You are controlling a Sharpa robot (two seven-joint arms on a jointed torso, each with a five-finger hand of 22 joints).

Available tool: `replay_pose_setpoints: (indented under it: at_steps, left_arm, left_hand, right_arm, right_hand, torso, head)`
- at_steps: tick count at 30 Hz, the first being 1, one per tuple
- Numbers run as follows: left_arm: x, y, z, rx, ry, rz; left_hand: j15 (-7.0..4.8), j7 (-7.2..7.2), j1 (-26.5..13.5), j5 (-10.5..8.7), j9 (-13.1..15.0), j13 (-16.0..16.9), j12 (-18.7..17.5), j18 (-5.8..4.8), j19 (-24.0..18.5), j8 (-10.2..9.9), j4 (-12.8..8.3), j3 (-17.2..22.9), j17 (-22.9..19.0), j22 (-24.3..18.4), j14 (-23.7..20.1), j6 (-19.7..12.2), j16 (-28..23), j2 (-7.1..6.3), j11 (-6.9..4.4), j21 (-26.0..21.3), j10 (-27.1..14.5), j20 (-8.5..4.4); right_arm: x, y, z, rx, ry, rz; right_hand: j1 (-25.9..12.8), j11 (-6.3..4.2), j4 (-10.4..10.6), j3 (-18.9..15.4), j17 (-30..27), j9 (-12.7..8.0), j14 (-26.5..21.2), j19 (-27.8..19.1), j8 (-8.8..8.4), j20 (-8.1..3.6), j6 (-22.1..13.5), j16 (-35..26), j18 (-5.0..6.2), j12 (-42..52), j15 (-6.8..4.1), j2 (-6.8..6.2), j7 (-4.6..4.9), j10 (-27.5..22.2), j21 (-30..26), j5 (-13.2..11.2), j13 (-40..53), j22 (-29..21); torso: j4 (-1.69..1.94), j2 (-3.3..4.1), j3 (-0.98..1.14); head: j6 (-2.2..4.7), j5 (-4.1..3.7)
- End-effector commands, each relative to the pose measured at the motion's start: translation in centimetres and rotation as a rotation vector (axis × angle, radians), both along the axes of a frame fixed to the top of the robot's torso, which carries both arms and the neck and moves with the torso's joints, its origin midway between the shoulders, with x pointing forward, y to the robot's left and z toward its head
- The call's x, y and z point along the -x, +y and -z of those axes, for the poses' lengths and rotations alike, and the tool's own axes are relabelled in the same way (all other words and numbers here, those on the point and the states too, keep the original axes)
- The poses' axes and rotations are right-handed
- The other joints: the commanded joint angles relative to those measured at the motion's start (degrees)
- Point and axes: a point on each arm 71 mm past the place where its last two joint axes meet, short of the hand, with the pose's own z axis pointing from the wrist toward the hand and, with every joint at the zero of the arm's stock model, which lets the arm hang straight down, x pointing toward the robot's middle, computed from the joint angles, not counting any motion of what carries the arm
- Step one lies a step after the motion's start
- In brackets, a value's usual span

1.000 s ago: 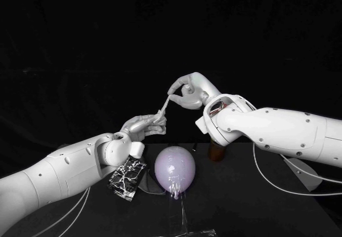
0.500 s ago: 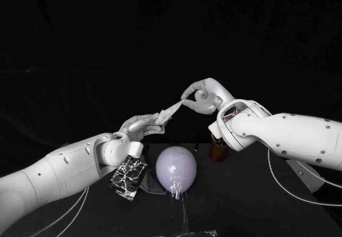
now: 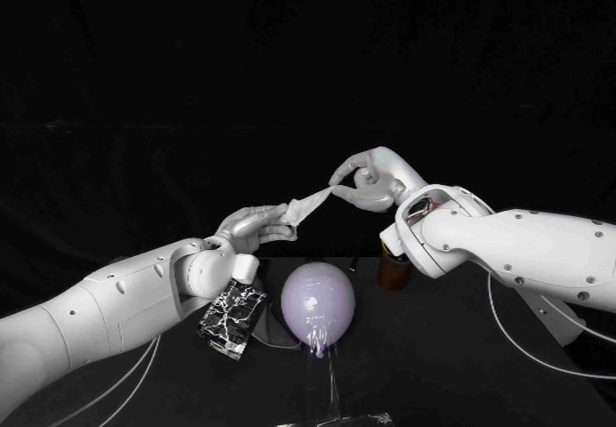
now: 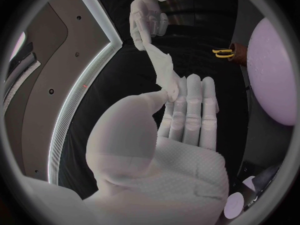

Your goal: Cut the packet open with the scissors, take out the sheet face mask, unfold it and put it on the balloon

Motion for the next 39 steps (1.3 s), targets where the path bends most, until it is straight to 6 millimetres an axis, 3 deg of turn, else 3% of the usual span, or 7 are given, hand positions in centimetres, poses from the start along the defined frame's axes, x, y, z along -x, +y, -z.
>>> replay_pose_setpoints:
  at_steps: [1, 11, 15, 27, 34, 38, 39]
  left_arm:
    - [-0.1, 0.2, -0.1, -0.031, -0.012, -0.013]
    - [-0.4, 1.1, 0.3, -0.090, -0.008, -0.080]
    - [-0.5, 1.5, 0.4, -0.103, -0.004, -0.099]
    - [0.0, 0.6, 0.6, -0.095, 0.017, -0.013]
    - [0.0, 0.5, 0.6, -0.115, 0.013, -0.015]
    - [0.0, 0.6, 0.6, -0.135, 0.005, -0.039]
    - [0.0, 0.6, 0.6, -0.142, 0.003, -0.050]
  left_hand:
    - [-0.05, 0.02, -0.21, 0.25, -0.02, -0.01, -0.28, 0.50, -0.57, -0.07, -2.40, 2.88, 0.08, 0.17, -0.25, 0.29, -0.39, -0.33, -0.07, 0.35, -0.07, 0.00]
    - [-0.15, 0.02, -1.21, 0.25, -0.13, 0.12, -0.05, 0.57, -1.16, -0.05, -3.44, 3.94, 0.28, 1.19, 0.16, 0.64, -0.10, -0.48, -0.13, 1.85, 0.22, -0.03]
    - [-0.87, -0.27, -2.40, 0.26, -0.15, 0.33, 0.33, 0.68, -0.86, 0.07, -4.66, 5.10, 1.28, 3.37, 2.65, 1.20, 2.76, -0.63, -0.54, 5.30, 0.68, -0.74]
    - [-1.22, -0.28, -4.47, 0.26, 0.03, 0.38, 0.48, 0.59, -2.34, 0.15, -4.62, 5.63, 2.50, 4.42, 4.12, 1.14, 6.32, -0.81, -0.63, 6.74, 0.92, -0.60]
    - [-2.75, -1.43, -4.94, 0.31, 0.22, 2.55, 5.47, 0.69, -2.62, 0.29, -5.60, 5.02, 4.57, 4.62, 6.02, 1.51, 11.79, -1.08, -2.32, 7.18, 5.60, -0.42]
    - [-4.21, -2.49, -5.44, 0.30, 0.05, 7.28, 14.35, 0.75, -2.40, -0.04, -6.75, 4.62, 7.54, 4.78, 7.92, 2.60, 19.53, -1.42, -3.71, 7.71, 7.36, -0.59]
    - [-4.45, -2.69, -5.40, 0.31, 0.02, 8.22, 16.18, 0.81, -2.03, -0.11, -7.05, 4.52, 10.44, 4.96, 9.60, 2.82, 22.95, -1.49, -3.98, 8.10, 8.03, -0.76]
  right_arm:
    - [0.3, 0.0, -0.1, -0.004, -0.013, -0.017]
    - [1.1, -0.8, -0.2, -0.021, -0.012, -0.015]
    - [1.4, -1.1, -0.2, -0.025, -0.004, -0.019]
    - [1.6, -0.7, -0.1, -0.028, 0.006, -0.033]
    - [1.6, -0.7, -0.1, -0.031, 0.005, -0.034]
    - [1.7, -0.6, -0.1, -0.032, 0.003, -0.035]
    - [1.7, -0.6, -0.1, -0.033, 0.003, -0.036]
  right_hand:
    - [-0.05, 0.14, -0.09, 0.17, 15.05, 0.09, 6.10, 0.33, 0.11, -0.23, 0.44, 0.27, -0.28, -0.23, -0.14, 0.34, -0.14, 0.46, -0.02, 0.30, 4.91, 9.67]
    - [-0.05, 0.14, -0.09, 0.17, 15.05, 0.09, 6.10, 0.33, 0.11, -0.23, 0.44, 0.27, -0.28, -0.23, -0.14, 0.34, -0.14, 0.46, -0.02, 0.30, 4.91, 9.67]
    - [-0.05, 0.14, -0.09, 0.17, 15.05, 0.09, 6.10, 0.33, 0.11, -0.23, 0.44, 0.27, -0.28, -0.23, -0.14, 0.34, -0.14, 0.46, -0.02, 0.30, 4.91, 9.67]
    - [-0.14, 0.14, -0.15, 0.11, 15.05, 0.10, 6.10, 0.31, 0.13, -0.21, 0.43, 0.27, -0.28, -0.20, -0.13, 0.38, -0.15, 0.48, -0.06, 0.29, 4.96, 9.66]
    - [-0.18, 0.14, -0.18, 0.09, 15.05, 0.10, 6.10, 0.25, 0.13, -0.21, 0.42, 0.27, -0.25, -0.22, -0.12, 0.40, -0.15, 0.47, -0.25, 0.29, 4.96, 9.61]
    - [-0.18, 0.14, -0.18, 0.09, 15.05, 0.10, 6.10, 0.25, 0.13, -0.21, 0.42, 0.27, -0.25, -0.22, -0.12, 0.40, -0.15, 0.47, -0.25, 0.29, 4.96, 9.61]
    - [-0.18, 0.14, -0.18, 0.09, 15.05, 0.10, 6.10, 0.25, 0.13, -0.21, 0.42, 0.27, -0.25, -0.22, -0.12, 0.40, -0.15, 0.47, -0.25, 0.29, 4.96, 9.61]
  torso:
    - [0.03, 0.00, 0.03]
    - [-0.02, 0.02, 0.01]
    - [-0.03, 0.00, 0.01]
    - [0.06, 0.03, 0.00]
    - [0.03, 0.04, 0.01]
    - [0.03, 0.01, 0.00]
    - [0.04, 0.01, 0.01]
  head:
    - [-0.12, 0.01]
    - [-0.30, -0.11]
    - [-0.38, -0.12]
    - [-0.46, -0.07]
    - [-0.54, 0.04]
    - [-0.62, 0.16]
    - [-0.63, 0.17]
